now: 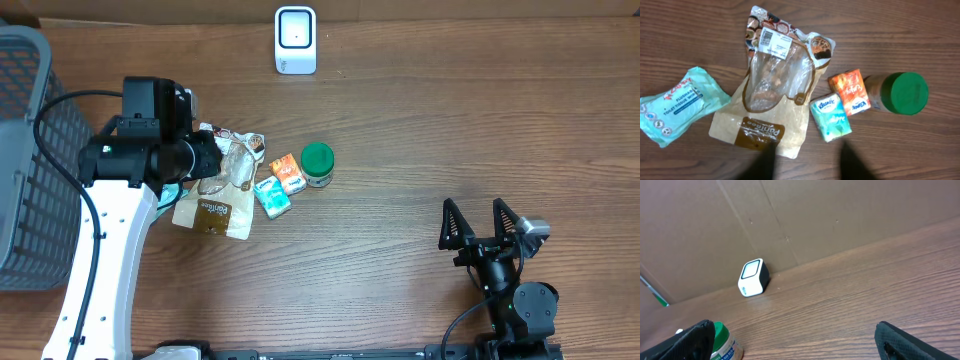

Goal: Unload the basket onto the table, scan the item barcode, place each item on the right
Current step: 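Carry the wipes pack out and place it left of the snack bag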

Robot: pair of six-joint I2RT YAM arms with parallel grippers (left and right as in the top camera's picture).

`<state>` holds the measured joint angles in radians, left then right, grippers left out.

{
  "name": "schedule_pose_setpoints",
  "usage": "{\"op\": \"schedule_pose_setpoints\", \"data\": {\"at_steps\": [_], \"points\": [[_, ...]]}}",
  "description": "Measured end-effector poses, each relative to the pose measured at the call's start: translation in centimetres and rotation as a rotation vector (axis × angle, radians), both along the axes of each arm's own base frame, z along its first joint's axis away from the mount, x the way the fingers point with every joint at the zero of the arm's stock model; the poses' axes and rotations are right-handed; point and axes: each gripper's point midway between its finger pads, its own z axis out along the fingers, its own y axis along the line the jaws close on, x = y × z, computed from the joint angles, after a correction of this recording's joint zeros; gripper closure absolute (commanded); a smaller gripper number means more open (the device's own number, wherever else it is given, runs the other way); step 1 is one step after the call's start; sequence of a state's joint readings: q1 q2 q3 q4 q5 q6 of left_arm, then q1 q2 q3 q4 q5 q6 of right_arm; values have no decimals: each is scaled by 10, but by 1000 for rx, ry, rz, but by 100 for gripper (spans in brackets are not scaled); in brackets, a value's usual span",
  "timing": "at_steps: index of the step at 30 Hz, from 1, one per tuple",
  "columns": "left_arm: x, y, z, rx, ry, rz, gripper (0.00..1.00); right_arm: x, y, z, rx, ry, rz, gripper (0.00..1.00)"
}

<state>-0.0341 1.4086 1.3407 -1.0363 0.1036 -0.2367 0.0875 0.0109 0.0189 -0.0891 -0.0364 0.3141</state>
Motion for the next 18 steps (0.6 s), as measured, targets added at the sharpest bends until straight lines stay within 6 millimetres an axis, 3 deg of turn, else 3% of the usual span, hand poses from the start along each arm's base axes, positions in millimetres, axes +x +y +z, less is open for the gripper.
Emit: {"op": "schedule_pose_setpoints", "data": {"at_steps": [5, 12, 14, 18], "points": [[8, 1, 4, 24, -39, -30, 18, 0, 0, 0, 0, 0, 0, 0], [4, 18, 1, 118, -28, -83, 18, 0, 0, 0, 0, 0, 0, 0], [4, 32, 1, 125, -28, -52, 18, 0, 0, 0, 0, 0, 0, 0], [4, 81, 3, 145, -33, 72, 18, 0, 0, 0, 0, 0, 0, 0]]}}
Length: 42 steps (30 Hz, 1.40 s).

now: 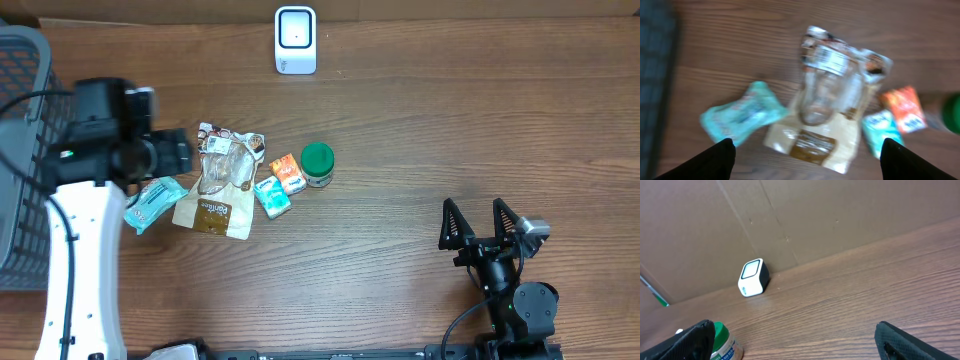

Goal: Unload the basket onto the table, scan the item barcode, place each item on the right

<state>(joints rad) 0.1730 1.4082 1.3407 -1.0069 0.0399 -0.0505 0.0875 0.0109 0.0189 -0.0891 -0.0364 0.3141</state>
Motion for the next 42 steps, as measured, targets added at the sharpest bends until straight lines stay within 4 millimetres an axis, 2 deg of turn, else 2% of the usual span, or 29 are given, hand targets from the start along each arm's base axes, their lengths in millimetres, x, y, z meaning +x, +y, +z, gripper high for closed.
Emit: {"op": "schedule_pose_setpoints", "data": {"at_steps": [1, 3, 6, 7, 19, 26, 42], "points": [[-1, 13, 1, 9, -5, 31, 18, 0, 0, 0, 0, 0, 0, 0], [-2, 33, 3, 32, -18, 61, 9, 0, 0, 0, 0, 0, 0, 0], [2, 54, 8, 67, -56, 83, 6, 0, 0, 0, 0, 0, 0, 0], [2, 59, 9, 73, -62, 90, 0, 0, 0, 0, 0, 0, 0, 0], [-16, 102, 9, 113, -39, 206, 0, 0, 0, 0, 0, 0, 0, 0], [-21, 111, 9, 101, -40, 258, 0, 0, 0, 0, 0, 0, 0, 0], [-21, 112, 9, 86, -49, 288, 0, 0, 0, 0, 0, 0, 0, 0]]}}
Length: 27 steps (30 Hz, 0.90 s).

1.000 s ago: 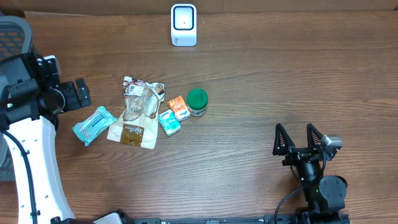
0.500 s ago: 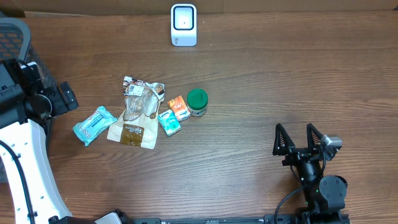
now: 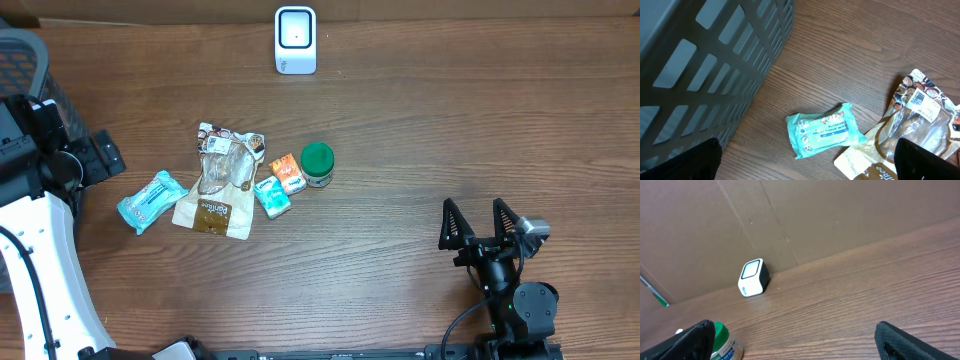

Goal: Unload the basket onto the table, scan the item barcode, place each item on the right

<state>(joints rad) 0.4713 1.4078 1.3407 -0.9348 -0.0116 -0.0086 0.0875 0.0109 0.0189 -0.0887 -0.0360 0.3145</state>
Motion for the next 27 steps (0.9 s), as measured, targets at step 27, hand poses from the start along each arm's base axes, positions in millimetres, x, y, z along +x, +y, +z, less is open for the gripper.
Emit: {"op": "schedule_pose_setpoints", "data": {"at_steps": [27], "points": [[0, 0, 0, -4, -2, 6, 1, -23, 57, 38, -3, 113, 357, 0]]}}
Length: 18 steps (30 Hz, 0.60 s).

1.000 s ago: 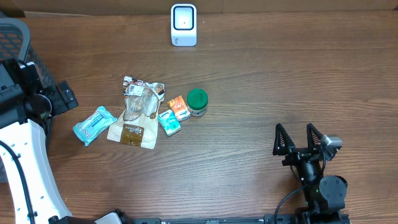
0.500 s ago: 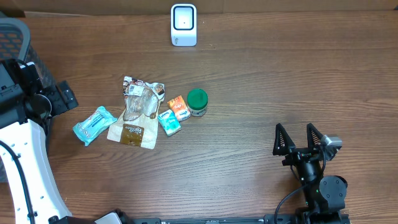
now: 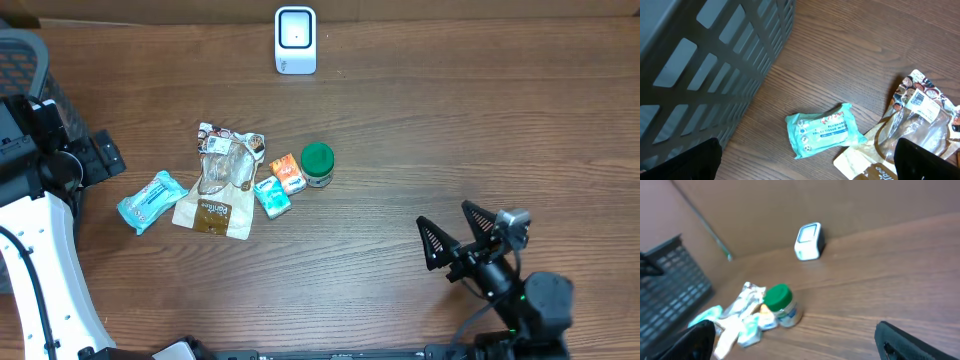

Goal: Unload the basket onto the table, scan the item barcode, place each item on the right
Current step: 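Move the right gripper over the green-capped jar and grasp it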

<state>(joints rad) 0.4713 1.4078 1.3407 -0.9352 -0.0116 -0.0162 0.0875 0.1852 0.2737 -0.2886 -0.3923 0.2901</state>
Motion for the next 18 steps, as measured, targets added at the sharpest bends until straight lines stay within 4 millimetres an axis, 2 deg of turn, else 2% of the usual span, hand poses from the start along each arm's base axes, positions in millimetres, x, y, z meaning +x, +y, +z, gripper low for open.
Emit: {"op": "schedule_pose_setpoints", "data": {"at_steps": [5, 8, 12, 14, 18], "points": [[0, 0, 0, -2, -1, 4, 0, 9, 7, 68, -73, 68, 56, 0], [0, 0, 0, -2, -1, 4, 0, 26, 13, 89, -112, 190, 98, 0], [0, 0, 0, -2, -1, 4, 1, 59, 27, 108, -164, 362, 174, 0], [0, 0, 0, -1, -2, 5, 0, 70, 36, 108, -196, 416, 214, 0], [0, 0, 0, -2, -1, 5, 0, 100, 71, 94, -305, 515, 321, 0]]}}
